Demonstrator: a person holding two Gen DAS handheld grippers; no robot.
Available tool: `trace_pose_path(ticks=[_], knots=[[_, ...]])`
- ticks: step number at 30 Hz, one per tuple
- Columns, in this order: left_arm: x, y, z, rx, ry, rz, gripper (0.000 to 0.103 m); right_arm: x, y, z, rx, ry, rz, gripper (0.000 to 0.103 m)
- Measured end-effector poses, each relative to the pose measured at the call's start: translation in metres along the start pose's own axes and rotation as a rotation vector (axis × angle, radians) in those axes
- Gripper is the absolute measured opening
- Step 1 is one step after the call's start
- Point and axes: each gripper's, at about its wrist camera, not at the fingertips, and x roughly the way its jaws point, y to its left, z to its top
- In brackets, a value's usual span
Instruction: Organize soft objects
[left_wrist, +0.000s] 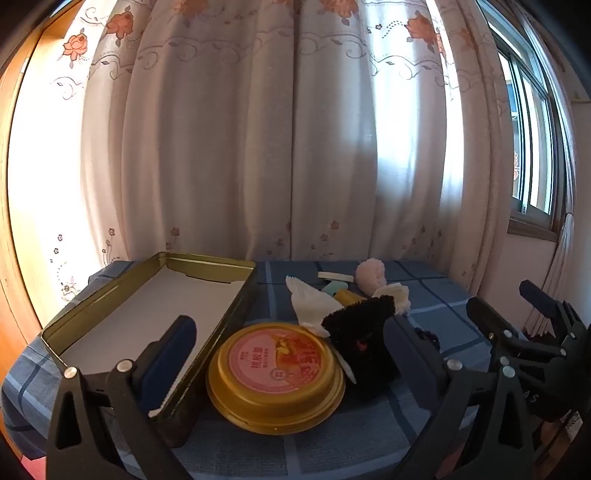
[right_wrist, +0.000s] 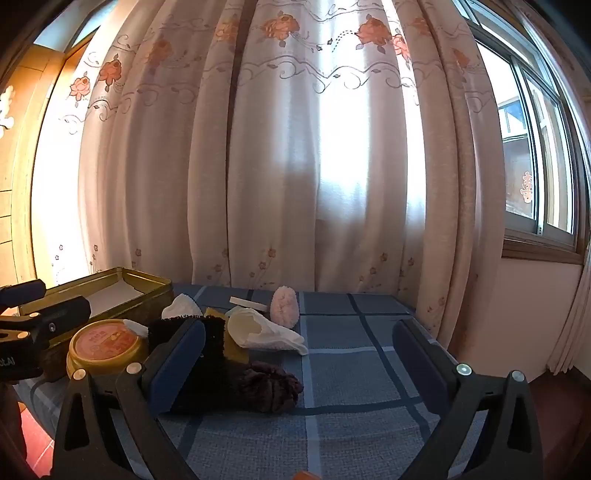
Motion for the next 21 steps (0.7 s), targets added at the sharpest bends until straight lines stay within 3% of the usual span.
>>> trace_pose_path(ticks=[21], knots=[[0.0020, 0.0077, -0.0006, -0.001, -0.001, -0.003, 0.103, 0.0000, 0.0008, -0.0012, 0.000, -0.001, 0.009, 0.102]])
